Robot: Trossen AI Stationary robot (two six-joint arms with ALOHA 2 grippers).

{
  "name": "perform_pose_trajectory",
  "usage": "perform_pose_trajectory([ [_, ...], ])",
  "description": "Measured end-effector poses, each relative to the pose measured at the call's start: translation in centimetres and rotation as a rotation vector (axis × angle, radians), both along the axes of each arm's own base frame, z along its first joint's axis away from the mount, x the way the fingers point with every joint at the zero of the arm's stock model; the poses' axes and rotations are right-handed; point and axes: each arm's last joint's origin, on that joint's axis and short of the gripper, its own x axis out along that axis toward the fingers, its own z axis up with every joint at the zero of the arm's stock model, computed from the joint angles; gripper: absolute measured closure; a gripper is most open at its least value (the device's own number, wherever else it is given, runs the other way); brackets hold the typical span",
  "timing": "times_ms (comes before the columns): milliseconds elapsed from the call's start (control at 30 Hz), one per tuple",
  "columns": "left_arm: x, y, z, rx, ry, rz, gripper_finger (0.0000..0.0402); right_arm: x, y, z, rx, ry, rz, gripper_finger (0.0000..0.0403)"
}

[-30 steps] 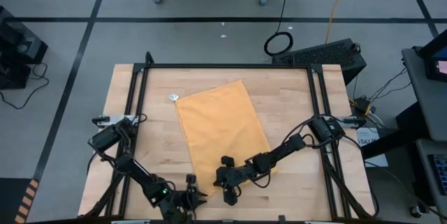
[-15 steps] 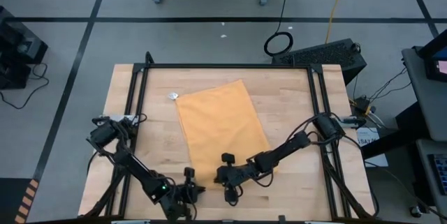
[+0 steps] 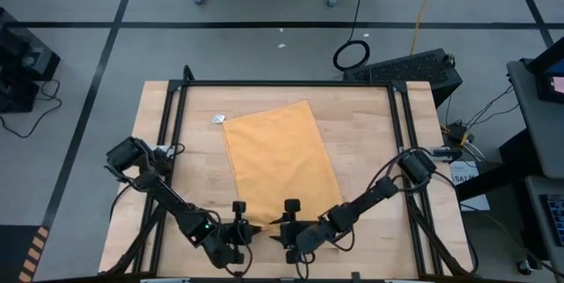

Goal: Roll towel
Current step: Fold the yellow towel in

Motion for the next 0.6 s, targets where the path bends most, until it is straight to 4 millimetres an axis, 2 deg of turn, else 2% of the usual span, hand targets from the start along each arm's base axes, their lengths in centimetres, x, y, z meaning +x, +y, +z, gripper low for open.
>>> perform_pose_trajectory([
  [100, 0.1, 0.0, 0.0, -0.011, 0.005, -0.007, 0.039, 0.1, 0.1, -0.1, -0.001, -0.03, -0.028, 0.0206],
  [300, 0.1, -0.1, 0.0, -0.023, 0.005, -0.011, 0.039, 0.8, -0.5, -0.7, 0.05, -0.005, 0.069, 0.0196],
  [467, 0.1, -0.2, 0.1, -0.037, 0.007, -0.026, 0.039, 1.3, -1.1, -1.3, 0.051, -0.005, 0.067, 0.0212],
  [600, 0.1, -0.3, 0.2, -0.038, 0.004, -0.039, 0.039, 1.7, -1.6, -1.2, 0.071, 0.002, 0.102, 0.0241],
])
